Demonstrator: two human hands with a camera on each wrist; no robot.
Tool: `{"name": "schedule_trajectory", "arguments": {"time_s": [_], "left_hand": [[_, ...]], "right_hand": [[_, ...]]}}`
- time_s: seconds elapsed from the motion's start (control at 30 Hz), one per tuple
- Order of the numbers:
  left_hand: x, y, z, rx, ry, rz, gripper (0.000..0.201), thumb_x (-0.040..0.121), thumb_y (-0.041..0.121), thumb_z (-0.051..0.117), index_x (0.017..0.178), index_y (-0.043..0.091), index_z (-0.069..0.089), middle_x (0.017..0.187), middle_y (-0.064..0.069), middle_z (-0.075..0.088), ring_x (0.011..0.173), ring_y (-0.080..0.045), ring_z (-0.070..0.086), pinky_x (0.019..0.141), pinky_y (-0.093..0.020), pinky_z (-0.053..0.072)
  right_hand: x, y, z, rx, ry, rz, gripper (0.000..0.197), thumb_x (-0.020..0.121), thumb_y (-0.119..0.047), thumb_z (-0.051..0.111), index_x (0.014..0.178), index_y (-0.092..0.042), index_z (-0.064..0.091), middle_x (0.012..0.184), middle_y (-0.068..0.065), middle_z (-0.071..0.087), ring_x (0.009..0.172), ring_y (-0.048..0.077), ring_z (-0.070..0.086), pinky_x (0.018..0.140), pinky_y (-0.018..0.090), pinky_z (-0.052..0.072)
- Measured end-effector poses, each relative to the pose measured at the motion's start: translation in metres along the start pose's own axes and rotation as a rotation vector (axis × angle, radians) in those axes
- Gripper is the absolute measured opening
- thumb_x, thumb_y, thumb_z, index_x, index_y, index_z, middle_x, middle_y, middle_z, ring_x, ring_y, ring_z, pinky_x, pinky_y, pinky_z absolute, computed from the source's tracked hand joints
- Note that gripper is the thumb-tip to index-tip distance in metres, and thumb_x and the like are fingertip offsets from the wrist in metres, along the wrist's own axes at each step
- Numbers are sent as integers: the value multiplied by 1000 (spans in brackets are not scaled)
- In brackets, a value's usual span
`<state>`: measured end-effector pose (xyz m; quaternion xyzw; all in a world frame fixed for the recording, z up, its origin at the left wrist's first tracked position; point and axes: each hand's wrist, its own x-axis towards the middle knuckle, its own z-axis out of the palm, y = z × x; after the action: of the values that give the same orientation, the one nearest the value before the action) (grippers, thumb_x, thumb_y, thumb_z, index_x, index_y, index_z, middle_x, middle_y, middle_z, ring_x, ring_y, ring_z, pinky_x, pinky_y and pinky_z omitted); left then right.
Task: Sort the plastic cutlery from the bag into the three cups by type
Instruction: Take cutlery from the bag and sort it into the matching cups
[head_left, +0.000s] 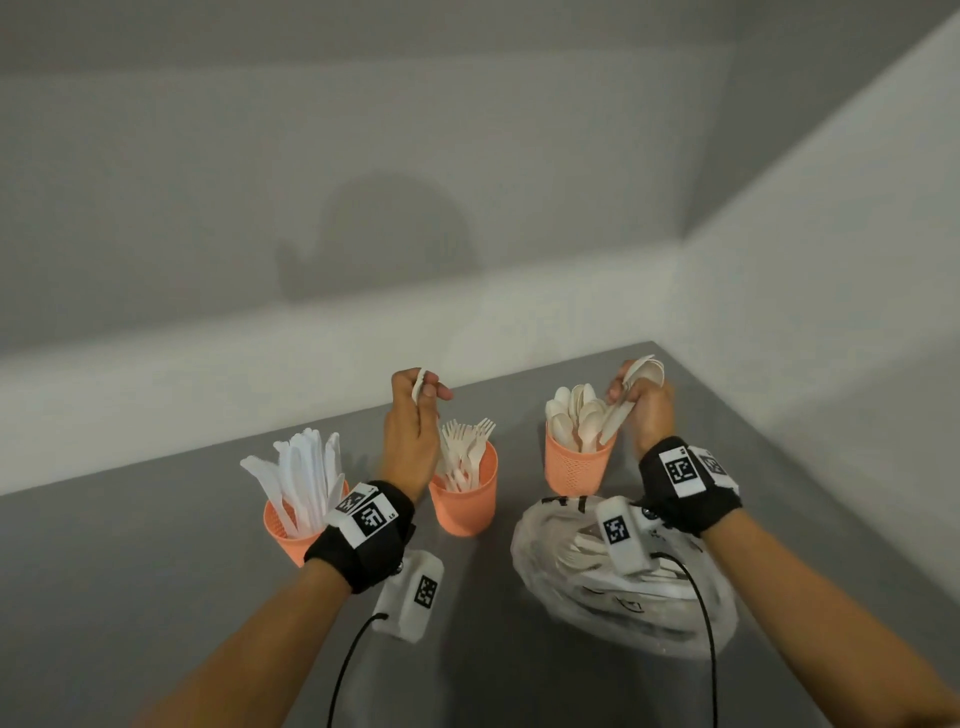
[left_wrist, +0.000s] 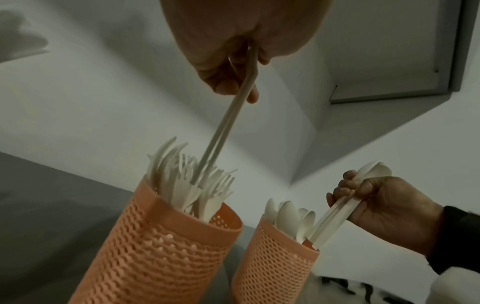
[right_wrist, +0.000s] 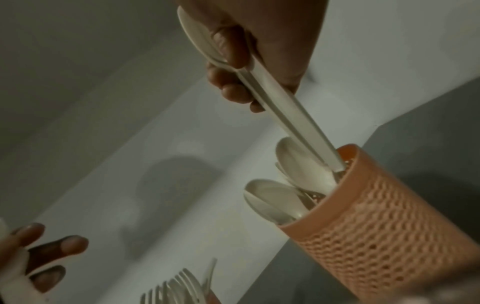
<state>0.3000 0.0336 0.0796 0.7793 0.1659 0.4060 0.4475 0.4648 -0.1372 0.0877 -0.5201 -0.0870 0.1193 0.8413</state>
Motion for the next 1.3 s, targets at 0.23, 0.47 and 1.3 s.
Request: {"name": "schedule_trajectory", "arguments": {"time_s": [0.23, 0.47, 1.3], "left_hand": [[-13, -18, 8, 148, -122, 5, 18, 95, 18, 37, 99, 14, 53, 92, -1, 59, 80, -11, 55, 69, -3, 37], [-25, -14, 4, 517, -397, -5, 45, 94, 8, 43, 138, 13, 37, 125, -13, 55, 106, -30, 59, 85, -33, 45], [-72, 15, 51, 353, -586, 245, 17, 84, 12, 50, 95, 7, 62, 91, -8, 59, 80, -22, 55, 71, -22, 37]], "right_hand": [[6, 24, -8, -156, 17, 36, 17, 53, 0, 39, 65, -9, 47, 47, -4, 57, 51, 10, 55, 56, 19, 49], [9, 44, -16, -816, -51, -267, 39, 73, 21, 42, 91, -8, 61, 98, 6, 56, 94, 19, 52, 82, 19, 41], [-69, -2, -16, -1400, -936, 225, 21, 88, -17, 56, 85, 1, 69, 67, 0, 63, 56, 8, 57, 60, 18, 47]]}}
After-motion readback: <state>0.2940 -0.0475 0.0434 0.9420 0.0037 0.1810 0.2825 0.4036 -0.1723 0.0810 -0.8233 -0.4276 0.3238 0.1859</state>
